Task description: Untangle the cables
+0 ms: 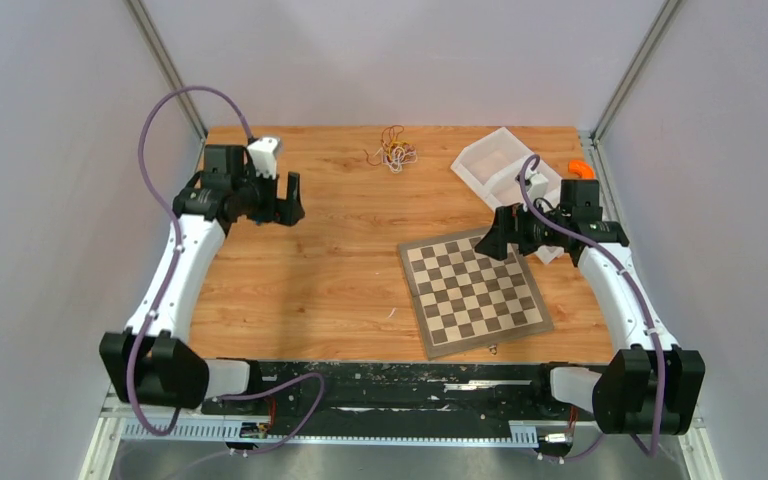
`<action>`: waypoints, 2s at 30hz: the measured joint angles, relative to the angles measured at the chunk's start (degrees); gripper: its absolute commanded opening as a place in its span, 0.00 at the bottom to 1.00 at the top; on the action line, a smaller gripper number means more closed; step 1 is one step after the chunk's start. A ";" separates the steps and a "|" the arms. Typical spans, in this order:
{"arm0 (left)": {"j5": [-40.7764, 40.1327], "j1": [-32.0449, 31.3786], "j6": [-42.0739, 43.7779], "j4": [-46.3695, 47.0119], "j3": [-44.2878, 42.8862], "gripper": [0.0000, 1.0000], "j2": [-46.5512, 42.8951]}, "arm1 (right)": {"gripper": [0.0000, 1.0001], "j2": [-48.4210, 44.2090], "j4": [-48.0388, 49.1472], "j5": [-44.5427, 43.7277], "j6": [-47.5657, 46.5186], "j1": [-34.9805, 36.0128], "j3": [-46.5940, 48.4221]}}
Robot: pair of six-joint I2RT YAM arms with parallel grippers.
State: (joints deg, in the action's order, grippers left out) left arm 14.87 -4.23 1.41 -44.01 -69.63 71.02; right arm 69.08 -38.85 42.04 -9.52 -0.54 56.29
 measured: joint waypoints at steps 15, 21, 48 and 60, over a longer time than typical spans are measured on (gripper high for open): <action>10.80 -7.52 -18.60 17.33 -44.81 1.00 49.59 | 1.00 3.76 0.24 -0.15 0.04 0.00 3.52; 13.49 -8.72 -24.46 24.61 -52.72 1.00 64.13 | 1.00 7.93 0.33 -0.31 -0.02 0.00 5.97; 14.67 -13.68 -39.85 44.28 -64.08 0.00 83.82 | 0.99 14.16 1.16 -1.57 0.44 0.00 11.17; 19.08 -9.49 -26.05 41.11 -17.97 0.00 36.96 | 0.97 12.04 1.64 3.74 -2.25 0.00 11.26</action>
State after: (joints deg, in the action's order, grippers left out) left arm 33.95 -13.72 -24.64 -2.90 -87.59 107.98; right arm 81.12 -37.21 45.78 -11.77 -0.54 67.55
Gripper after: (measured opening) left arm 0.007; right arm 0.980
